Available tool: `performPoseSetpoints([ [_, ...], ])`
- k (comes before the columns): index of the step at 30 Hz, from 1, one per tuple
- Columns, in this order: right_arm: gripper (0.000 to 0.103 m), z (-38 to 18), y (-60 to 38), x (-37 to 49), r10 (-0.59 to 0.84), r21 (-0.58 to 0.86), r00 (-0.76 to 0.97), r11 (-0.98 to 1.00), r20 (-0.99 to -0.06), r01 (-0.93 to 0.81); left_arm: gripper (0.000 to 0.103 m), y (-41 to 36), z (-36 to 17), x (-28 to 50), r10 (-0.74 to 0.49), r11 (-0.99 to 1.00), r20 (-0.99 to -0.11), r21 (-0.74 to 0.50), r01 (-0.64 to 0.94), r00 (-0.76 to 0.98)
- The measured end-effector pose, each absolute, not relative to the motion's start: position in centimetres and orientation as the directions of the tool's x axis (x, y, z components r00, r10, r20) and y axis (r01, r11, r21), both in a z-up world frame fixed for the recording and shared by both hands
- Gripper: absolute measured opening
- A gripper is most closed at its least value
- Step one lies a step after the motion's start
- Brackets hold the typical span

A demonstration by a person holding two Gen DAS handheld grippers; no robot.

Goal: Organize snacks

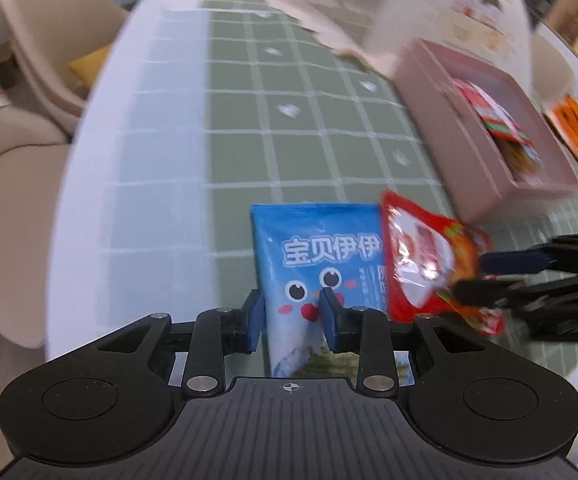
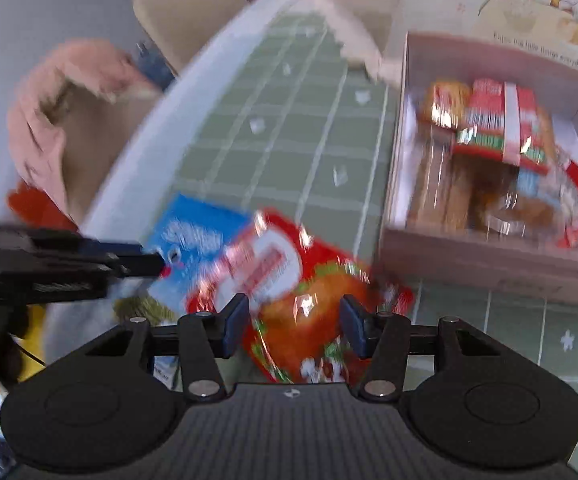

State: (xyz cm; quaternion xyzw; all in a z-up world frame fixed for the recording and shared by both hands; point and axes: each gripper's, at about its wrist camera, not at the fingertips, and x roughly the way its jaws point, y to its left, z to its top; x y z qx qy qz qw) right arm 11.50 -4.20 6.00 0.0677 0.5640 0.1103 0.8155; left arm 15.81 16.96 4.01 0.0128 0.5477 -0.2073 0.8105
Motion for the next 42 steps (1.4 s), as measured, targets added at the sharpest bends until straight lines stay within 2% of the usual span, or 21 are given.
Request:
performPoseSetpoints([
  [11, 0.049, 6.0, -9.9, 2.4, 0.213, 0.237, 0.302, 0.971, -0.929, 0.045, 0.037, 8.0, 3.6, 11.4, -0.425, 0.808, -0.886, -0.278, 0.519, 0.187],
  [13, 0.049, 6.1, -10.5, 1.0, 0.208, 0.232, 0.299, 0.972, -0.931, 0.047, 0.041, 6.6, 3.6, 10.6, -0.435, 0.789, -0.885, -0.285, 0.545, 0.167],
  [19, 0.049, 7.3, -10.6, -0.9, 0.108, 0.124, 0.365, 0.992, -0.925, 0.023, 0.041, 4.3, 3.4, 9.8, -0.459, 0.763, -0.879, -0.315, 0.565, 0.129],
  [22, 0.055, 7.8, -10.9, -1.1, 0.096, 0.112, 0.394, 0.994, -0.914, 0.018, 0.041, 3.7, 3.5, 9.4, -0.459, 0.755, -0.880, -0.312, 0.577, 0.124],
  [23, 0.059, 7.6, -11.1, -1.1, 0.095, 0.110, 0.394, 0.994, -0.914, 0.016, 0.041, 3.6, 3.6, 9.3, -0.458, 0.754, -0.880, -0.310, 0.578, 0.125],
  [29, 0.066, 6.0, -12.7, -1.2, 0.072, 0.121, 0.368, 0.987, -0.927, 0.110, 0.040, 3.9, 5.8, 8.0, -0.423, 0.754, -0.881, -0.210, 0.623, 0.214],
  [37, 0.067, 5.7, -13.9, -2.2, 0.091, 0.155, 0.390, 0.979, -0.916, 0.135, 0.041, 1.8, 5.0, 4.3, -0.349, 0.683, -0.914, -0.097, 0.724, 0.207],
  [42, 0.067, 6.9, -14.5, -4.2, 0.130, 0.196, 0.377, 0.970, -0.917, 0.143, 0.041, 0.6, 4.8, 4.0, -0.363, 0.679, -0.905, -0.095, 0.728, 0.221],
])
